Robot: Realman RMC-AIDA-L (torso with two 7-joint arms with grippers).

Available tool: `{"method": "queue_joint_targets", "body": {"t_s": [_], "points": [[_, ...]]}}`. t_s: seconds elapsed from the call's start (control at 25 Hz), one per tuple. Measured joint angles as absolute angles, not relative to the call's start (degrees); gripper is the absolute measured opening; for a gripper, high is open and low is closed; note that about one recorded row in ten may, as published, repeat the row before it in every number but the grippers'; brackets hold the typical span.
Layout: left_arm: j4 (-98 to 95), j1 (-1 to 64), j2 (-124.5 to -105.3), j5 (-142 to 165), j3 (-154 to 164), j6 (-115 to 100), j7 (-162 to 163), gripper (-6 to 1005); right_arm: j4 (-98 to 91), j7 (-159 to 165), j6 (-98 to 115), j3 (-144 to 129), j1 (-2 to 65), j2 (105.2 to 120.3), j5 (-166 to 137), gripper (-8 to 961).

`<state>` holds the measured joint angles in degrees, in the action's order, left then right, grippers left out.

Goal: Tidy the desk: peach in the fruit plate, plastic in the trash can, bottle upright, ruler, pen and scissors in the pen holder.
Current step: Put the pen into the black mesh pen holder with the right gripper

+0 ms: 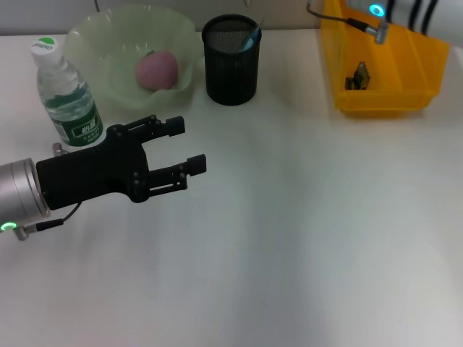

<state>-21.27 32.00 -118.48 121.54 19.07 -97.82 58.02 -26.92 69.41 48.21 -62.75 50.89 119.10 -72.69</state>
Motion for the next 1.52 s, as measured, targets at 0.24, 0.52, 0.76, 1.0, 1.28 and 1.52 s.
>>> {"method": "queue_joint_targets", "body": {"t_s": [0.24, 0.52, 0.76, 1.0, 1.28, 1.52], "points": [[-20.2, 31.6, -118.5, 120.8, 19.2, -97.9, 57.4, 785, -21.3, 63.2, 44.3, -62.7, 54.7, 119.37, -66.3, 131], [-19.3, 31.1, -118.48, 120.8, 19.2, -97.8, 57.2, 785, -19.4, 62.9, 43.2, -62.5, 56.6, 119.56, -65.6, 134], [-19.3, 30.9, -118.47, 120.8, 19.2, -97.8, 56.7, 785, -19.2, 62.9, 43.1, -63.0, 56.9, 119.56, -65.5, 136], [-19.2, 30.7, -118.47, 120.8, 19.3, -98.1, 56.6, 785, -18.4, 63.3, 42.6, -63.2, 57.2, 119.55, -65.5, 154], [-19.2, 30.4, -118.47, 120.8, 19.5, -98.7, 56.6, 785, -18.1, 63.6, 42.5, -63.2, 57.2, 119.52, -65.5, 269], [-19.2, 30.4, -118.38, 120.8, 19.5, -99.0, 56.6, 785, -18.1, 64.2, 42.5, -63.2, 57.0, 119.52, -65.5, 493]]}}
